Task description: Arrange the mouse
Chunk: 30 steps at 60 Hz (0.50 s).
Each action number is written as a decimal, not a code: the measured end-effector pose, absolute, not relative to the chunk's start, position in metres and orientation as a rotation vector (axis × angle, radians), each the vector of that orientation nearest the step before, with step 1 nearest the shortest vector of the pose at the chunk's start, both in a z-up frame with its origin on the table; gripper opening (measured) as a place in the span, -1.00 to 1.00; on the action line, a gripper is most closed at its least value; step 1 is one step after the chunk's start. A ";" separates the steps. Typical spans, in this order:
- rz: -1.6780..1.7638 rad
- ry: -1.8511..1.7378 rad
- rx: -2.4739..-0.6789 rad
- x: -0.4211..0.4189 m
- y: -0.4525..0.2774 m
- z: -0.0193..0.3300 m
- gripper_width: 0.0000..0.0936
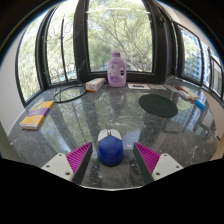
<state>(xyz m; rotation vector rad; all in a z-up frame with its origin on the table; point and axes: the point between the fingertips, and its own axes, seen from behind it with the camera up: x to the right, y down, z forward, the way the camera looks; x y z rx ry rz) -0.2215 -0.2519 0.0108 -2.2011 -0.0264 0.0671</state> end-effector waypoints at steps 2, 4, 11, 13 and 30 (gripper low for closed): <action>0.050 -0.033 -2.198 -0.225 -0.242 0.007 0.80; 0.039 -0.042 -2.193 -0.229 -0.234 0.004 0.79; 0.005 -0.062 -2.214 -0.231 -0.219 -0.014 0.52; 0.013 -0.058 -2.206 -0.234 -0.215 -0.013 0.41; 0.030 -0.073 -2.214 -0.235 -0.212 -0.011 -0.22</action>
